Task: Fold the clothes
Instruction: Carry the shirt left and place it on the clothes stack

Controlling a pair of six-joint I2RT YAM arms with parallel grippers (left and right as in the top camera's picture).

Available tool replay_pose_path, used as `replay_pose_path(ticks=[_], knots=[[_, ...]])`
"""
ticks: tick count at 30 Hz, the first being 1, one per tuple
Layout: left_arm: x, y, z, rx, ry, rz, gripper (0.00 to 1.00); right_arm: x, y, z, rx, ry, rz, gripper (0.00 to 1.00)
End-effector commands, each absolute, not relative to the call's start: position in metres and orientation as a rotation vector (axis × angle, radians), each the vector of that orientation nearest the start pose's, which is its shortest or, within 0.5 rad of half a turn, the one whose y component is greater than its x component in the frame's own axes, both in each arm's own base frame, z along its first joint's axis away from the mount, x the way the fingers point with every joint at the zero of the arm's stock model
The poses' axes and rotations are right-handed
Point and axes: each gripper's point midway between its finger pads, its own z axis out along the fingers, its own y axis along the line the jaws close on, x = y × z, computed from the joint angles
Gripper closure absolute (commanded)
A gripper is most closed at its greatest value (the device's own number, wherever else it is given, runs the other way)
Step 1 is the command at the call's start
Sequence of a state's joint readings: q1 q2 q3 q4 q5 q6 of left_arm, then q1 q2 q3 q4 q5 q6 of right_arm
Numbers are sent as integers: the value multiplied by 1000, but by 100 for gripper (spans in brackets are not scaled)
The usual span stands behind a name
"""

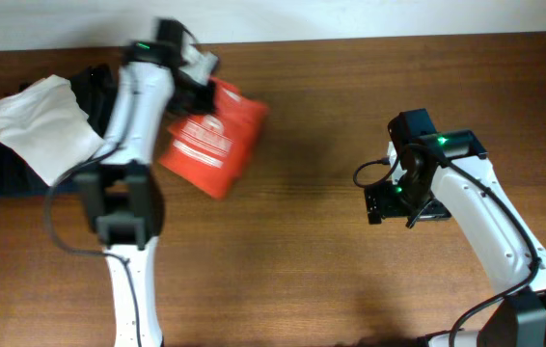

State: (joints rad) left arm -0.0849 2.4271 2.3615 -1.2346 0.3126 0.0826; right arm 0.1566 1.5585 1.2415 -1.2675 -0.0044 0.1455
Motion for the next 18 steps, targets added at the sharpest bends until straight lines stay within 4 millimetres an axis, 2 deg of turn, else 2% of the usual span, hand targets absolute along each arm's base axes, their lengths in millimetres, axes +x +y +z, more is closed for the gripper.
replay_pose_path(ticks=[1,3,4,6,7,8,10,12,15,18], knots=[[527,-2,242,87,2572,-126,100,264,38,118,-18,3133,-18,7],[514,48,289,-29,2469,-49,100,264,38,118,-17,3132,-18,7],[508,63,303,-68,2437,-31,100,264,38,118,-17,3132,-18,7],[501,85,319,-117,2395,-4,100,264,38,118,-17,3132,-17,7],[493,115,329,-188,2367,30,100,264,38,118,-17,3131,-17,7],[489,128,328,-235,2366,36,100,265,38,118,-17,3130,-17,6],[485,148,319,-308,2379,42,100,265,38,118,-17,3129,-17,6],[483,169,300,-364,2404,52,100,265,38,118,-17,3129,-17,6],[491,201,260,-432,2421,67,99,265,38,118,-17,3130,-16,7],[499,219,225,-466,2442,69,99,265,38,118,-16,3130,-16,6]])
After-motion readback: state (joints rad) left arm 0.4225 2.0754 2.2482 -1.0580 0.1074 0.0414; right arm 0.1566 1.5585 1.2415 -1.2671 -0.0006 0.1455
